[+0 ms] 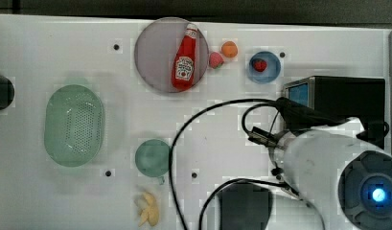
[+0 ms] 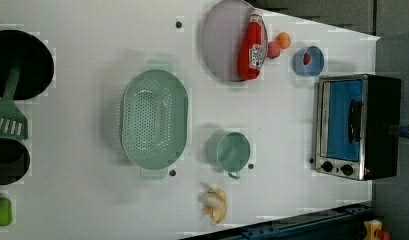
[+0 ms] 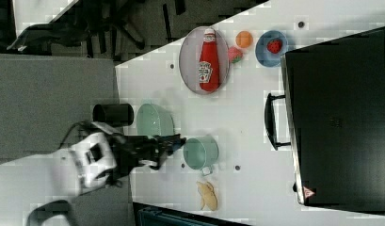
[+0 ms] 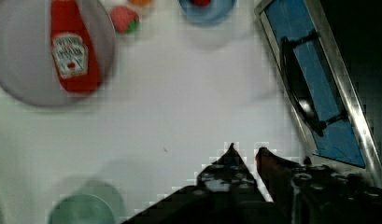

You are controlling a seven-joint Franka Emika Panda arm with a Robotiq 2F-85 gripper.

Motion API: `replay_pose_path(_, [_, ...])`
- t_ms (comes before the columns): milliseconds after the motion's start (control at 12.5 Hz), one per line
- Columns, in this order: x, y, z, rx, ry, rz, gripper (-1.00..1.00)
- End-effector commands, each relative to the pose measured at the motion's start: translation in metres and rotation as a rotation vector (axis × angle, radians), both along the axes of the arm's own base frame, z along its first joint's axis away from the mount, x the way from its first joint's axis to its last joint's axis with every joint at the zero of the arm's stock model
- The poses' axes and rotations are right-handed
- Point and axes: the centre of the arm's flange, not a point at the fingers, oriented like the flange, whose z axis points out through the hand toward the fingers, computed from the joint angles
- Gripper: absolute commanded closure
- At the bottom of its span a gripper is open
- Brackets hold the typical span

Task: Flap open oven.

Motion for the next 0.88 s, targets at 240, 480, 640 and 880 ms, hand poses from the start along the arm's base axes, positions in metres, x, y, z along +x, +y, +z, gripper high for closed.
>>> replay_pose_path(240, [0.001, -0.049, -0.058, -0.046, 0.034, 0.248, 0.65])
replay_pose_path(480, [0.005, -0.083, -0.083, -0.069, 0.026, 0.259, 0.65])
replay_pose_path(640, [0.006, -0.098, -0.101, -0.078, 0.036, 0.235, 0.65])
replay_pose_path(880, [0.012, -0.109, -0.126, -0.097, 0.051, 0.222, 0.65])
